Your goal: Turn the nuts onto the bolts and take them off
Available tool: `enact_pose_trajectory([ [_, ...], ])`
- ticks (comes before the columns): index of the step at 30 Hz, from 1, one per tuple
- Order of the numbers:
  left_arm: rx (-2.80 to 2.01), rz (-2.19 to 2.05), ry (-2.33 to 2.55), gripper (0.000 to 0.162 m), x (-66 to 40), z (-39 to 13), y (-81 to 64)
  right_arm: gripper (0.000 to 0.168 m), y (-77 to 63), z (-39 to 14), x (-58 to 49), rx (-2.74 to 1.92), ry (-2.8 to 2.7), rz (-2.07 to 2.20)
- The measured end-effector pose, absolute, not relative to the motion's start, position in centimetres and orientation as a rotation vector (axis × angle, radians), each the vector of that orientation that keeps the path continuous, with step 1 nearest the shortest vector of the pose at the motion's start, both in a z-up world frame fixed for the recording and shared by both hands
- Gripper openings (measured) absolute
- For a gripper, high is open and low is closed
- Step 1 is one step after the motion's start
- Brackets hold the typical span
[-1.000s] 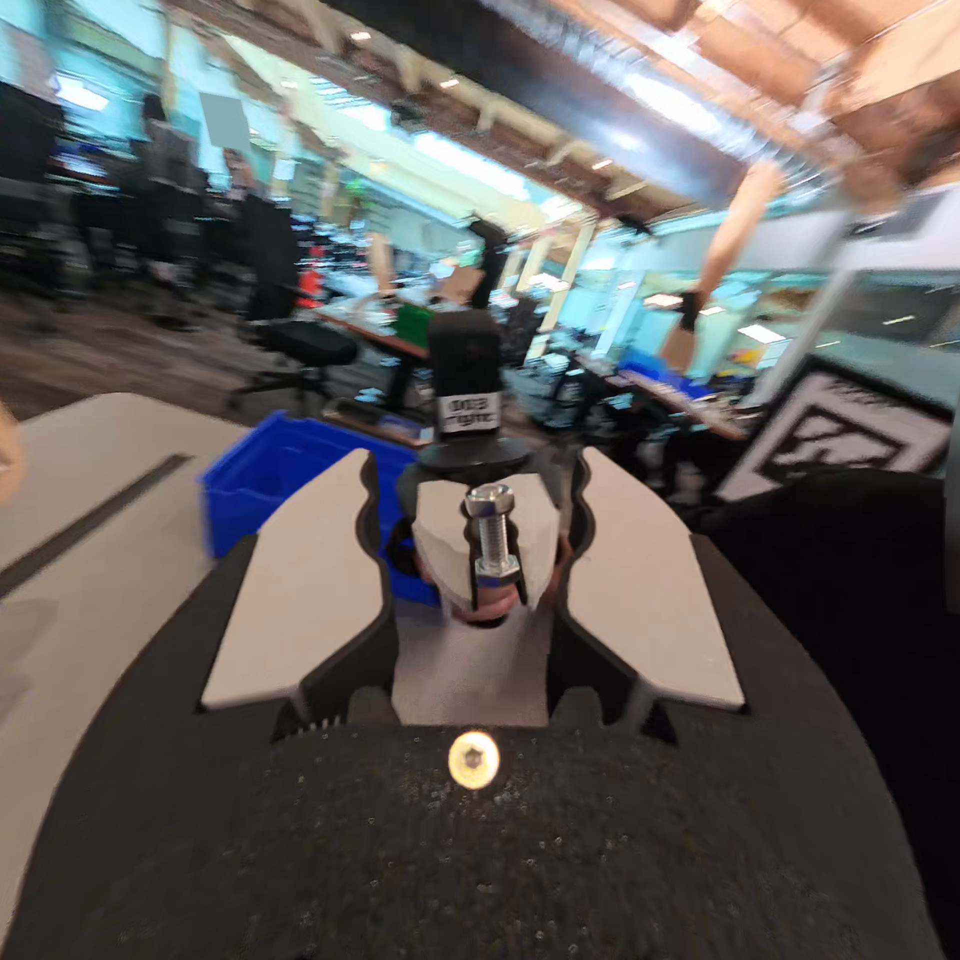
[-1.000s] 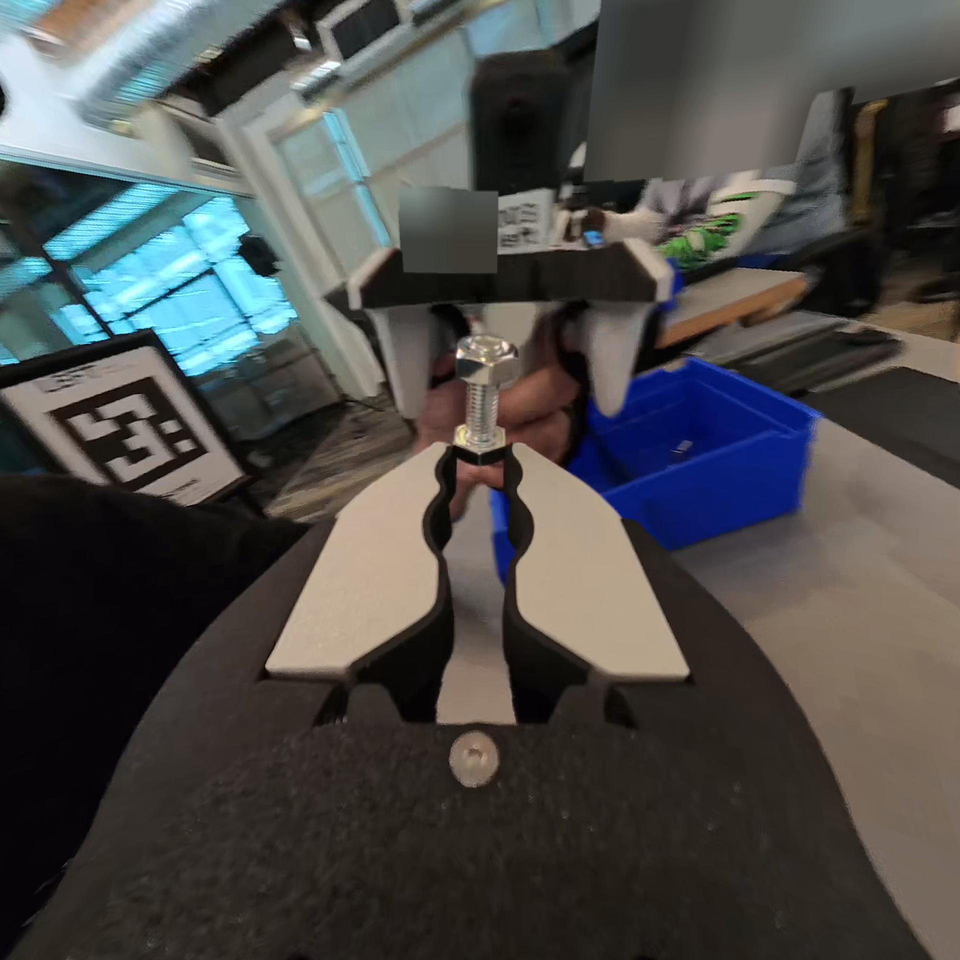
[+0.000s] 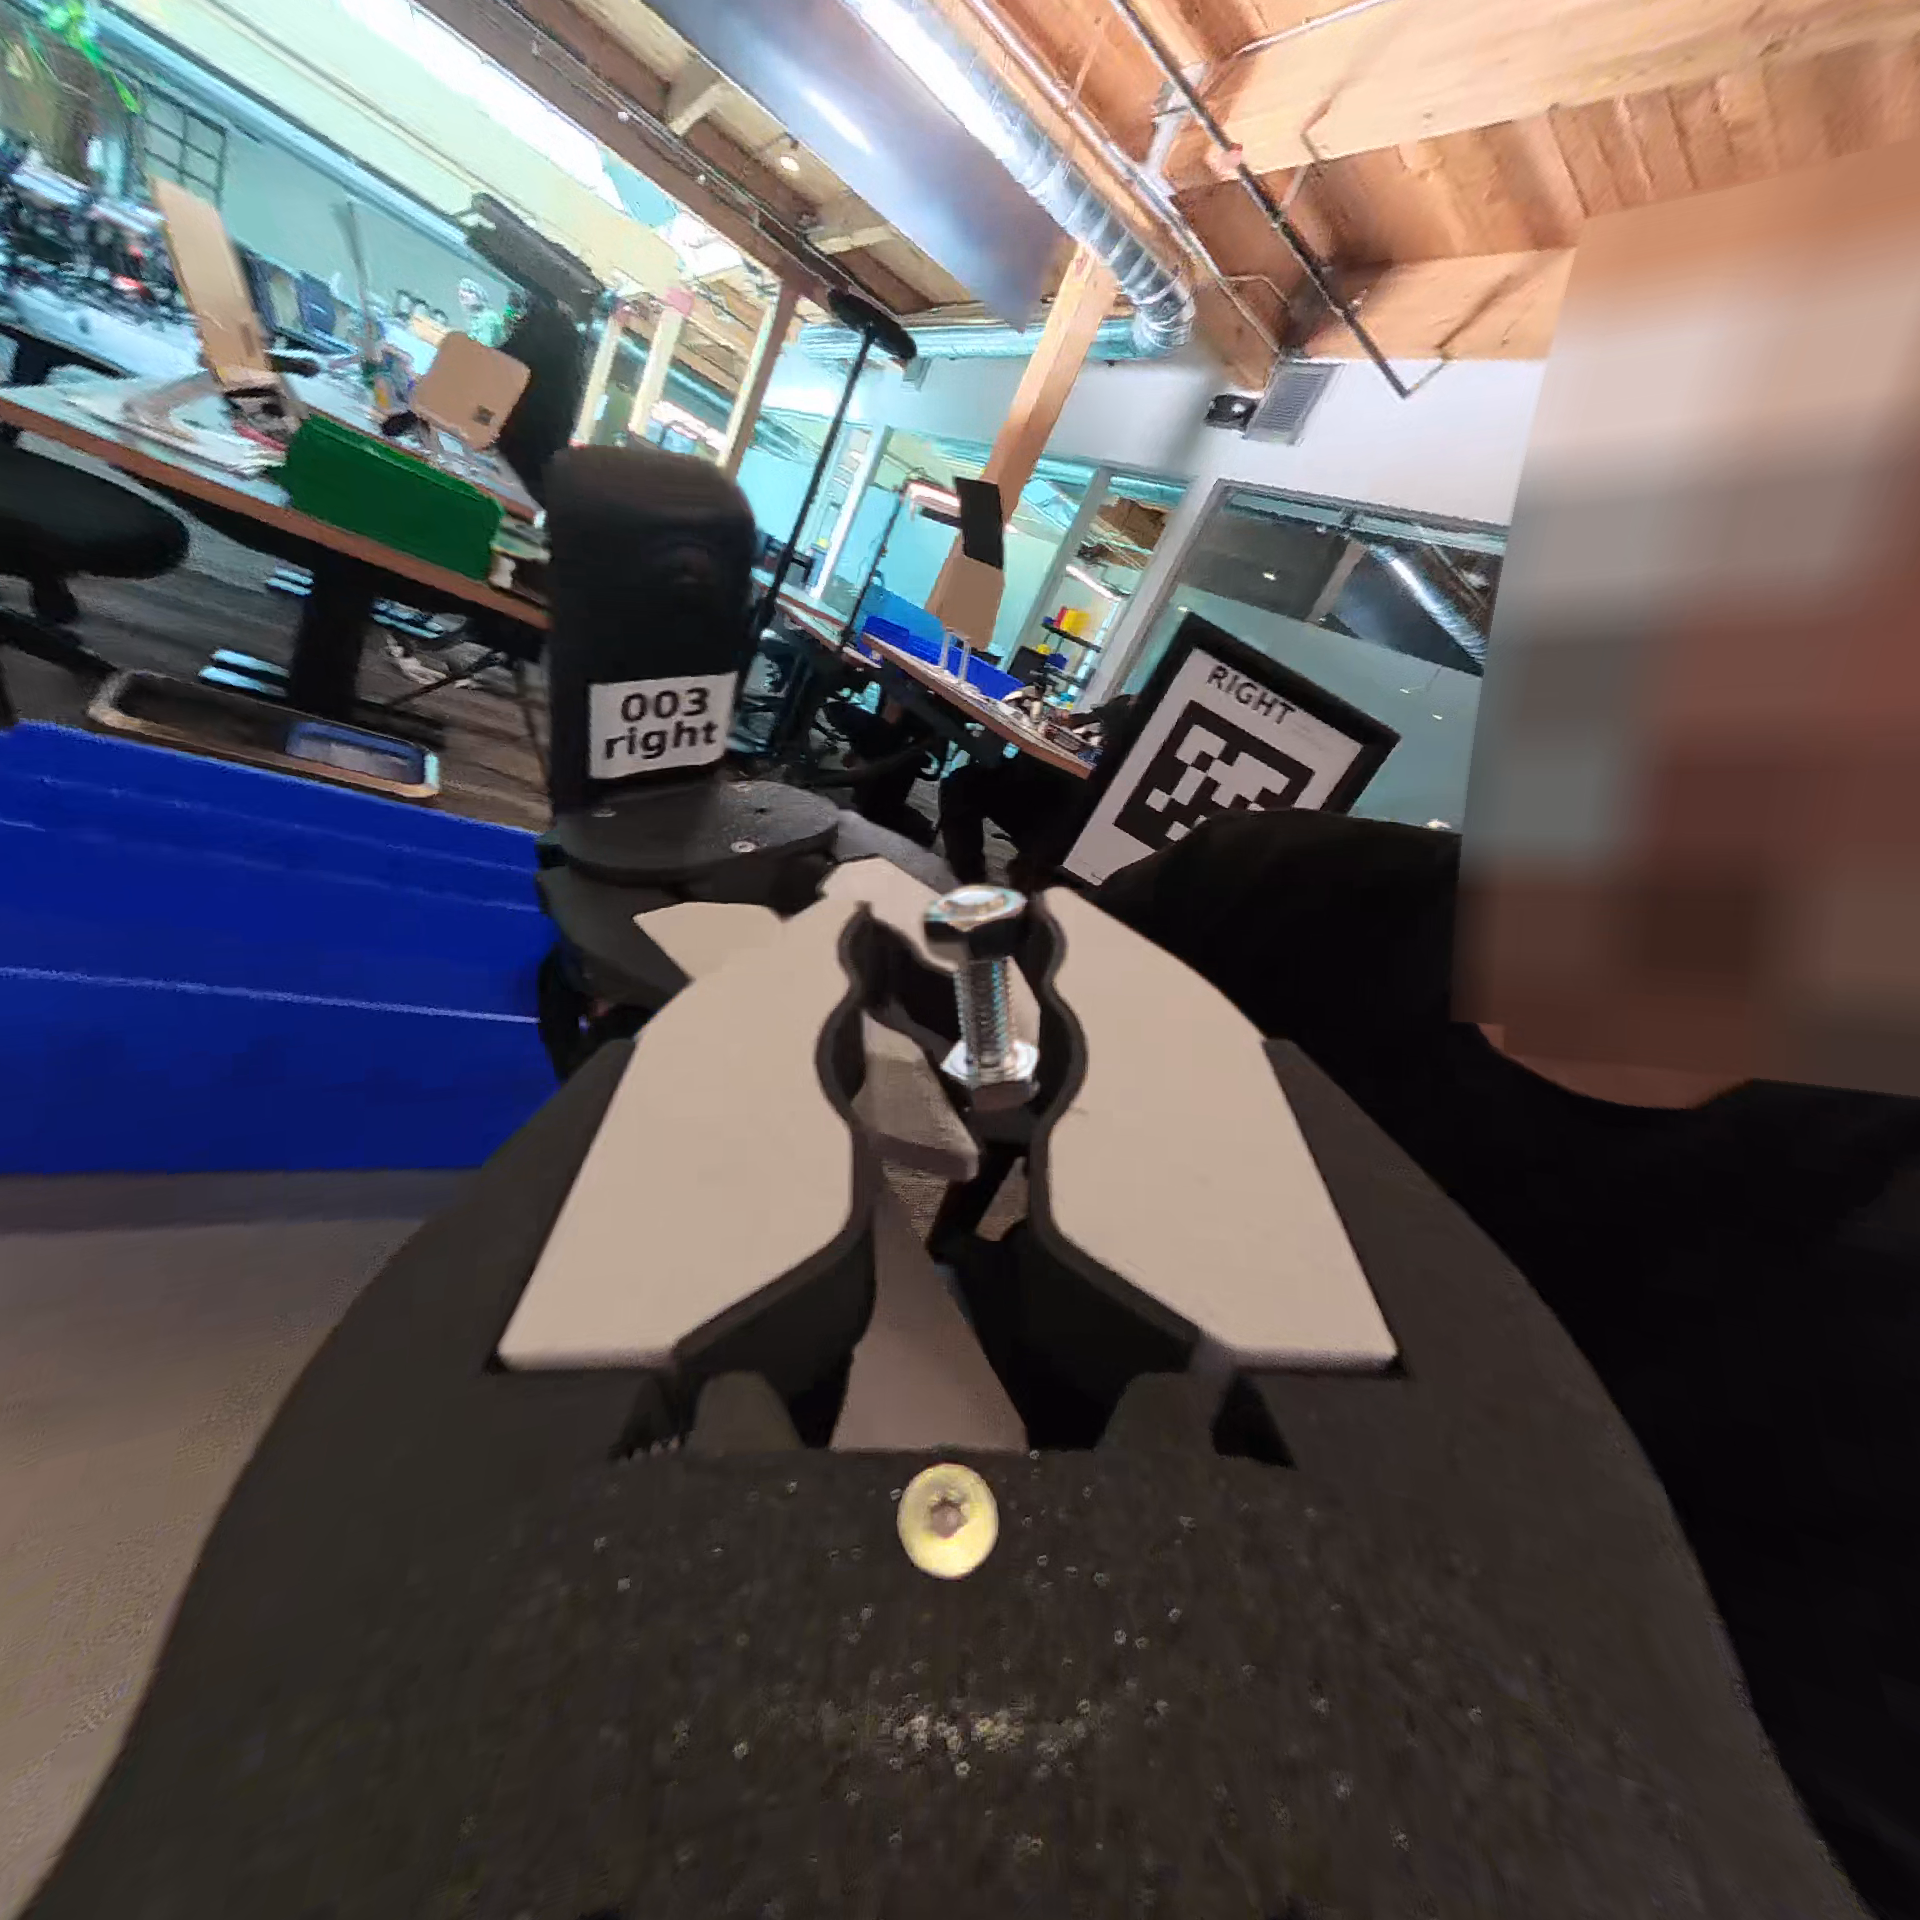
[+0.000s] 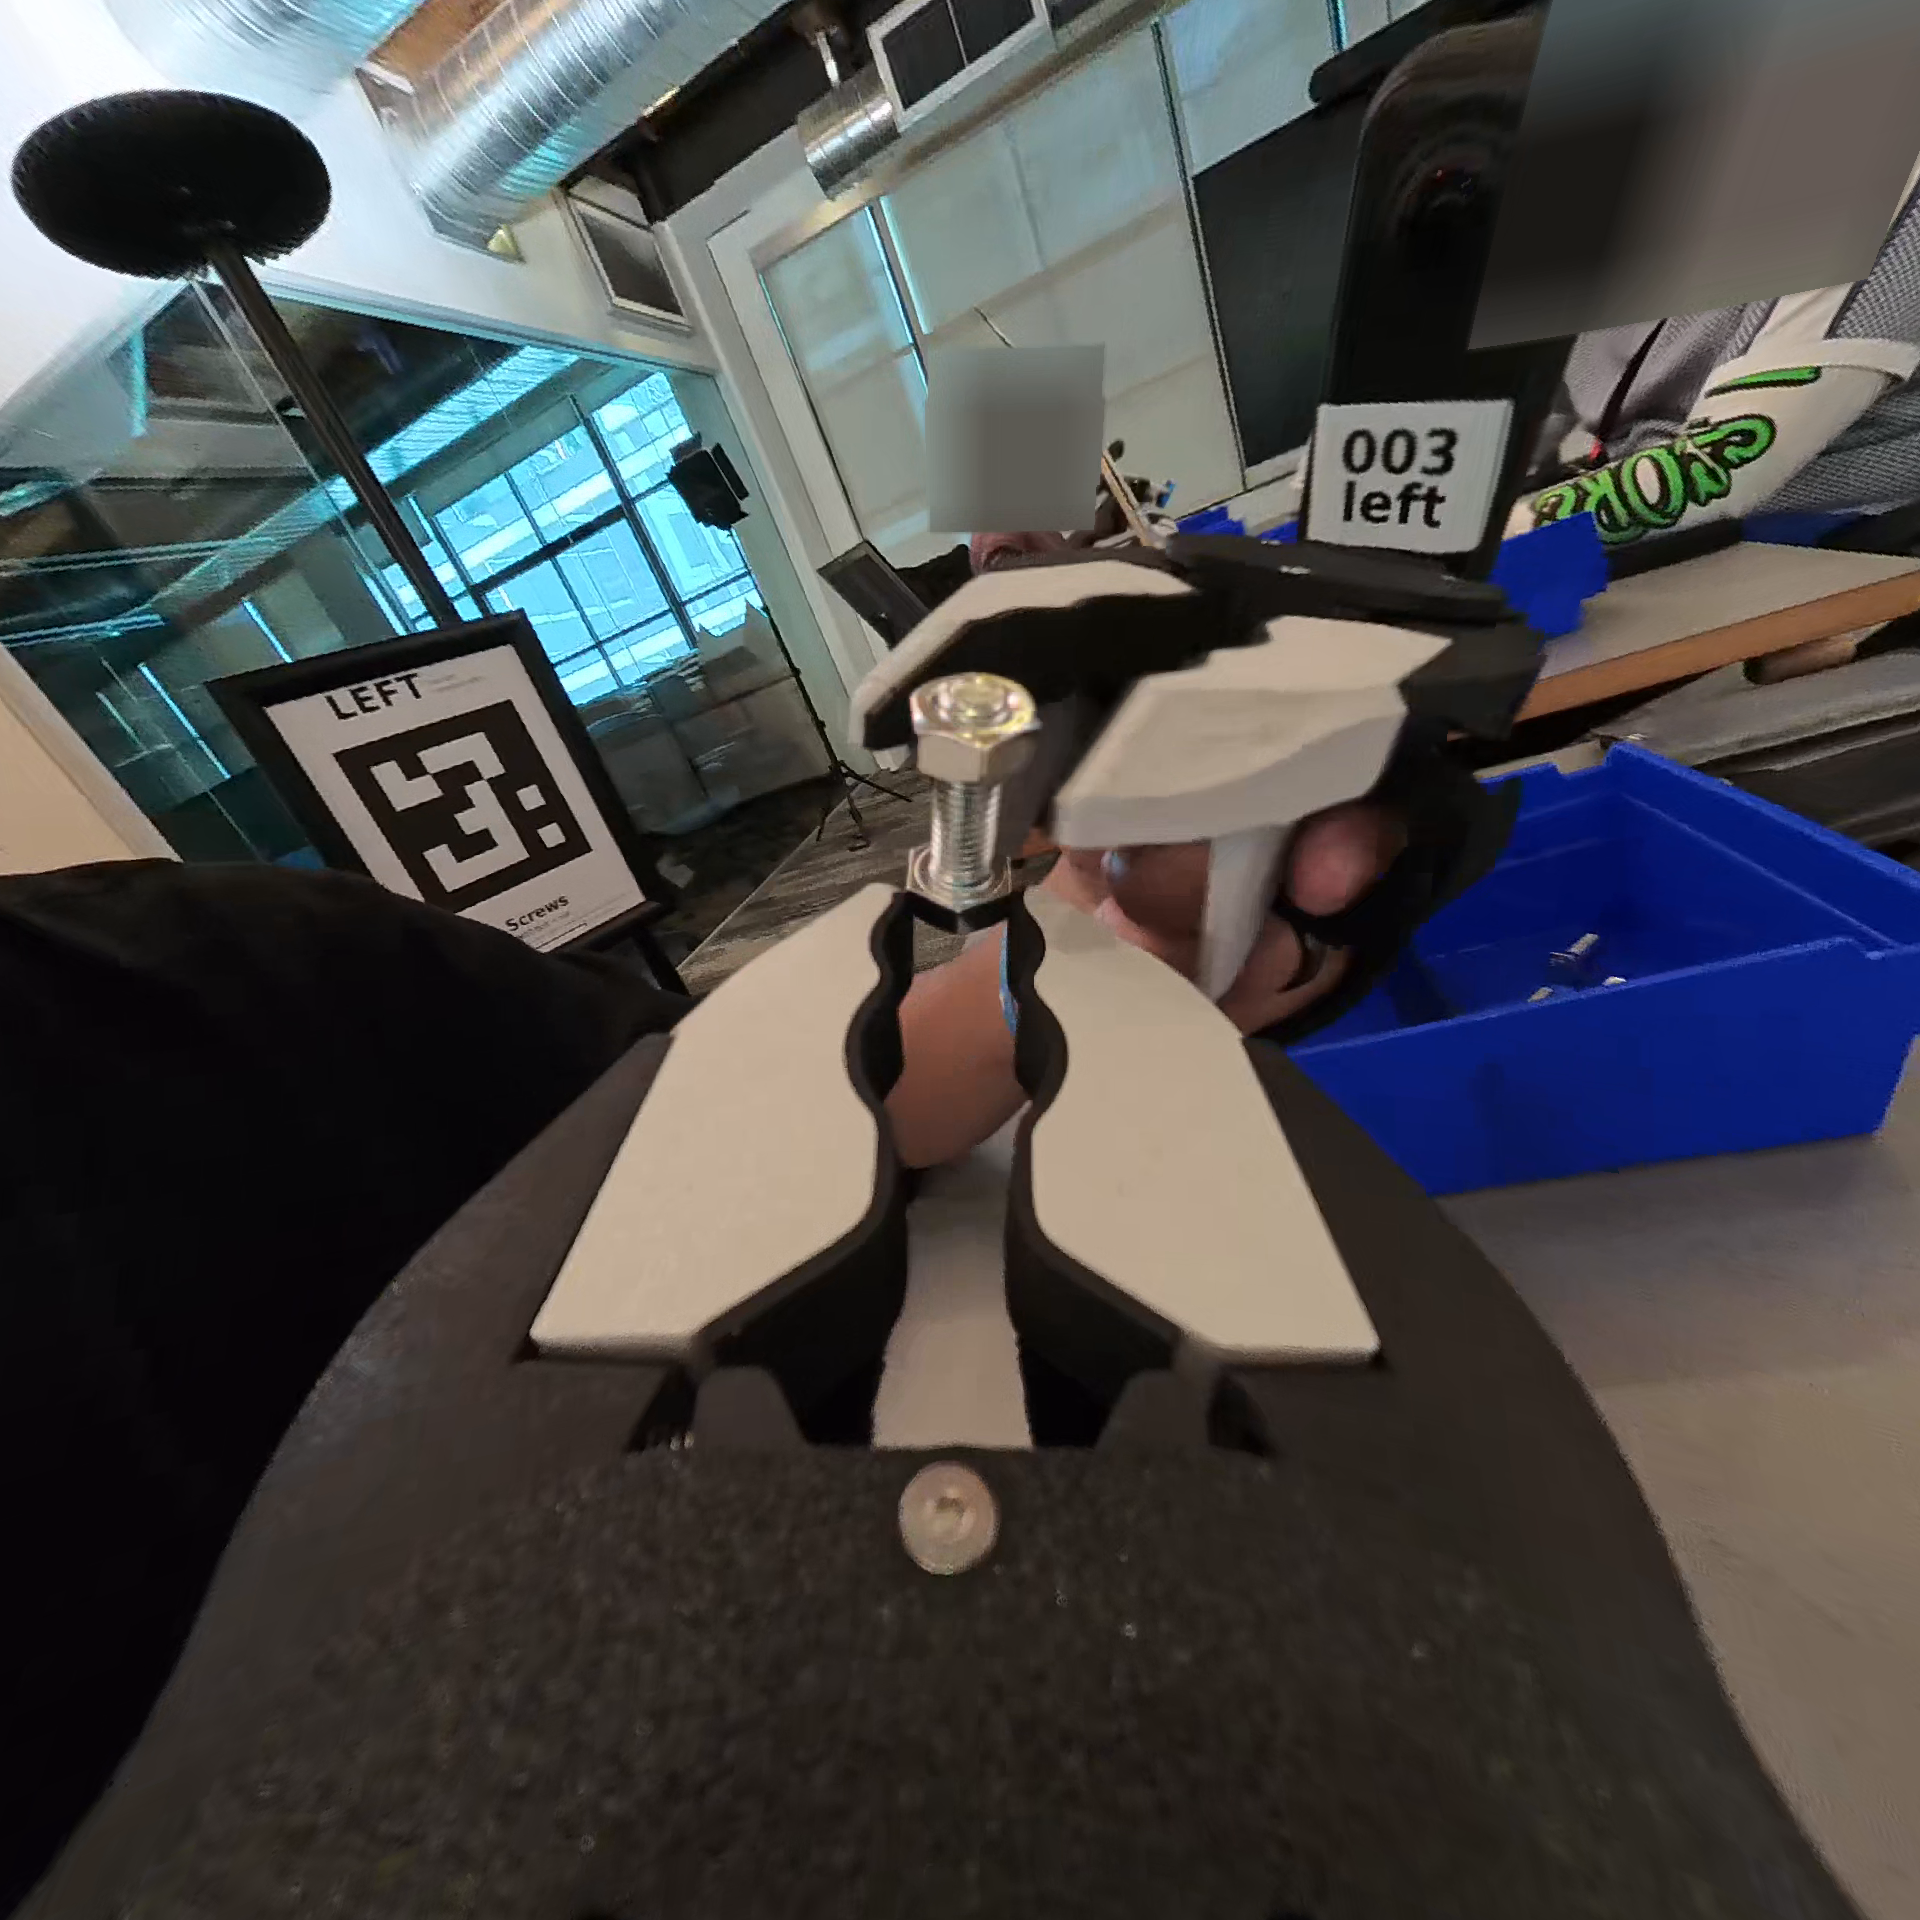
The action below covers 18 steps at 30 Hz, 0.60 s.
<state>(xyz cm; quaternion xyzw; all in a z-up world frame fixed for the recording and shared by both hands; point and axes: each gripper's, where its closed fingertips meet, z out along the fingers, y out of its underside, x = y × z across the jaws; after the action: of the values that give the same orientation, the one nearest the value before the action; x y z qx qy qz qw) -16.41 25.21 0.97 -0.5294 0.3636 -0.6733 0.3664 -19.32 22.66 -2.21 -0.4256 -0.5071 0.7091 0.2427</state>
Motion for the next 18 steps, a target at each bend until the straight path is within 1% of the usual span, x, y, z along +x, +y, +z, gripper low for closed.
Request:
enact_pose_trajectory([
  [1, -1.385, -1.699, 0.908, 0.036, -16.5, 0.8, 25.8, 0.017, 23.1, -2.4, -19.4, -1.185, -1.371, 1.922],
  [2, -1.401, -1.649, 0.864, 0.053, -16.8, 0.9, 26.5, 0.017, 23.7, -2.7, -19.6, -1.228, -1.353, 1.885],
  [3, -1.404, -1.592, 0.809, 0.063, -17.2, 1.3, 27.3, 0.017, 24.5, -3.0, -19.8, -1.265, -1.329, 1.839],
  [6, -1.483, -1.311, 0.669, 0.069, -18.3, 1.8, 29.5, 0.017, 27.1, -3.8, -20.0, -1.379, -1.222, 1.703],
  [9, -1.618, -0.979, 0.590, 0.066, -18.9, 0.8, 31.3, 0.017, 30.0, -5.0, -19.9, -1.484, -1.120, 1.549],
  [13, -1.778, -0.627, 0.499, 0.061, -19.2, -1.1, 32.5, 0.017, 31.6, -6.0, -19.8, -1.549, -1.072, 1.454],
  [15, -1.824, -0.527, 0.495, 0.060, -18.9, -2.0, 32.7, 0.017, 31.4, -6.2, -19.9, -1.550, -1.088, 1.428],
  [18, -1.859, -0.513, 0.526, 0.055, -17.7, -3.1, 32.7, 0.017, 30.9, -6.3, -20.1, -1.540, -1.129, 1.382],
])
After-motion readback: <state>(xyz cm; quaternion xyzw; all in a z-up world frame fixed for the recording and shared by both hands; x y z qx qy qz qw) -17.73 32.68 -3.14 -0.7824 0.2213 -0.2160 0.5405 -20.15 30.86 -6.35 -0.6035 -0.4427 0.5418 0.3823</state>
